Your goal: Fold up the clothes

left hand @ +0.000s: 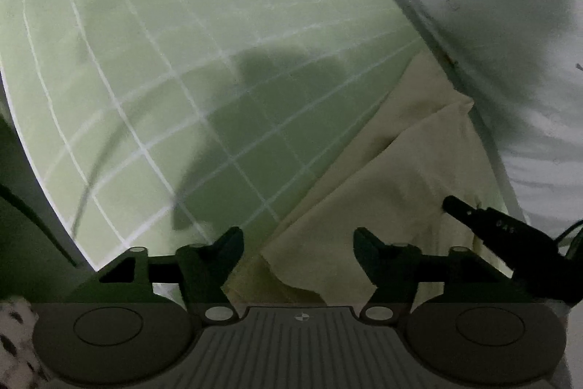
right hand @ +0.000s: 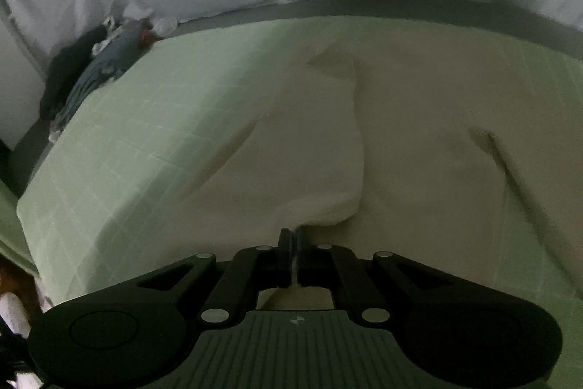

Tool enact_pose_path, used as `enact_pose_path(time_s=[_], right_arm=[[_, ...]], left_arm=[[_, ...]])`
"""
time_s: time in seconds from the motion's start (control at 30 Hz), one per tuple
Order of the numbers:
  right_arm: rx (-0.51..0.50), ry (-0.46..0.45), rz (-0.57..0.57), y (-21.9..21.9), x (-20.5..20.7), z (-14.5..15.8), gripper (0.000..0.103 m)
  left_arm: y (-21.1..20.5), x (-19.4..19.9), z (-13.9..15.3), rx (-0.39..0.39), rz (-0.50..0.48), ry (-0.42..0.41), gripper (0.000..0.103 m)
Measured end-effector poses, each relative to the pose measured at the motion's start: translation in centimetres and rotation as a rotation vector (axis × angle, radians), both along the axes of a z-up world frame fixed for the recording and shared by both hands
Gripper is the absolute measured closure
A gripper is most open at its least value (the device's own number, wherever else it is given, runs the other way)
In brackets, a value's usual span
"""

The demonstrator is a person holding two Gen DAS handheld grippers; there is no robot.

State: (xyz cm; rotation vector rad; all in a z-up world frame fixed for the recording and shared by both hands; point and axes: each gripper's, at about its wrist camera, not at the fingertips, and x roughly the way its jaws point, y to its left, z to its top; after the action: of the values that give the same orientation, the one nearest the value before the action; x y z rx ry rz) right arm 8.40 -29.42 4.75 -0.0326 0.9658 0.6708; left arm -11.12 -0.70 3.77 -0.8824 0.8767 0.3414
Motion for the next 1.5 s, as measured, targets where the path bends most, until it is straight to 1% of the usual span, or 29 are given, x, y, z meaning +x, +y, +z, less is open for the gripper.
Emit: enact_pose_path(time_s=[0.07,0.13,0.17,0.2,0.23,0.27,0.3,0.33,0.37,0.47,0.57,0.6,0.63,0.67,0.73,0.77,0.8,0.83,0.93,0.97,1.03,1.07,1.2,1.27,1.3,1.33,1.4,1.43,1.5], right_arm=[[-0.023,-0.046,0.002,0.3,-0.6,0.6,0.084],[-0.050,-0.112,0.003,0.9,-1.4,1.3,0.081],[-0.051,-0.156,0.008,1.1,-1.9,1.8,0.074],[-0.053,-0.200,0.013,1.3,-2.5,2.3,0.064],[-0.054,-0.244,0.019,1.4,-3.0,2.9,0.060],[-0.049,-0.265,0.029,1.5,-3.3,3.0,0.054],[-0.038,-0.285,0.068,1.9,-3.9,3.2,0.050],[-0.029,-0.284,0.095,2.3,-4.2,3.1,0.050],[-0.020,-0.280,0.121,2.7,-4.4,3.0,0.047],[-0.029,-0.160,0.197,3.8,-4.9,0.7,0.046],[-0.113,-0.136,0.211,4.2,-5.7,-1.9,0.046],[-0.107,-0.141,0.210,3.8,-6.0,-2.0,0.045],[-0.098,-0.148,0.208,3.5,-6.2,-2.0,0.045],[-0.067,-0.109,0.192,2.6,-6.1,-1.5,0.044],[0.007,-0.080,0.125,0.9,-5.9,-0.2,0.035],[0.051,-0.083,0.068,-0.7,-5.8,0.7,0.025],[0.070,-0.091,-0.012,-2.6,-5.7,1.4,0.019],[0.071,-0.092,-0.082,-4.1,-5.5,1.6,0.019],[0.072,-0.045,-0.337,-9.7,-4.9,0.9,0.019],[0.071,-0.030,-0.396,-10.9,-4.8,0.5,0.019],[0.049,0.009,-0.619,-16.0,-5.1,-0.6,0.019],[0.027,0.007,-0.710,-18.1,-5.5,-0.9,0.019],[-0.066,-0.028,-1.042,-25.6,-7.7,-1.5,0.019],[-0.107,-0.037,-1.150,-28.0,-8.5,-1.5,0.019],[-0.143,-0.043,-1.210,-29.5,-9.0,-1.6,0.019],[-0.171,-0.049,-1.236,-30.3,-9.3,-1.8,0.019],[-0.220,-0.062,-1.268,-31.3,-9.8,-2.2,0.019],[-0.235,-0.057,-1.279,-31.4,-10.0,-2.5,0.019],[-0.248,-0.038,-1.293,-31.7,-10.3,-3.4,0.017]], left_arm=[[0.0,-0.5,1.1,0.046,0.003,-0.009,0.027],[-0.1,-0.9,1.9,0.090,0.003,-0.011,0.026],[-0.2,-1.1,2.5,0.122,0.001,-0.014,0.026],[-0.3,-1.3,3.0,0.145,0.001,-0.016,0.025],[-0.4,-1.4,3.4,0.168,0.005,-0.015,0.025],[-0.5,-1.5,3.8,0.196,0.011,-0.012,0.025],[-0.6,-1.5,4.0,0.211,0.016,-0.009,0.024],[-0.5,-1.4,4.0,0.217,0.017,-0.005,0.024],[-0.3,-1.3,3.9,0.218,0.015,0.000,0.024],[0.1,-0.2,3.0,0.216,0.002,0.027,0.024],[-0.4,1.3,3.0,0.259,-0.054,0.037,0.024],[-0.7,1.8,3.1,0.273,-0.081,0.032,0.023],[-1.1,2.5,3.3,0.285,-0.114,0.020,0.020],[-1.4,3.2,3.5,0.296,-0.147,0.007,0.018],[-2.1,4.5,3.7,0.309,-0.205,-0.020,0.016],[-2.7,5.7,3.8,0.312,-0.249,-0.034,0.016],[-3.2,6.9,3.7,0.313,-0.287,-0.040,0.016],[-3.7,7.9,3.6,0.312,-0.316,-0.044,0.016],[-5.4,11.1,3.1,0.307,-0.411,-0.061,0.016],[-6.0,12.1,2.9,0.304,-0.444,-0.066,0.016],[-7.3,13.8,2.3,0.323,-0.508,-0.059,0.016],[-8.2,14.8,1.7,0.346,-0.551,-0.048,0.016],[-10.5,16.8,-0.3,0.394,-0.646,-0.021,0.016],[-11.6,17.7,-2.1,0.420,-0.692,-0.003,0.014],[-12.0,17.9,-2.4,0.446,-0.712,-0.006,0.007],[-12.5,18.1,-2.6,0.478,-0.746,-0.010,0.003],[-14.0,18.7,-3.0,0.549,-0.807,0.011,0.001],[-14.5,18.9,-3.1,0.569,-0.816,0.021,0.001],[-15.0,19.2,-3.0,0.575,-0.822,0.033,0.001]])
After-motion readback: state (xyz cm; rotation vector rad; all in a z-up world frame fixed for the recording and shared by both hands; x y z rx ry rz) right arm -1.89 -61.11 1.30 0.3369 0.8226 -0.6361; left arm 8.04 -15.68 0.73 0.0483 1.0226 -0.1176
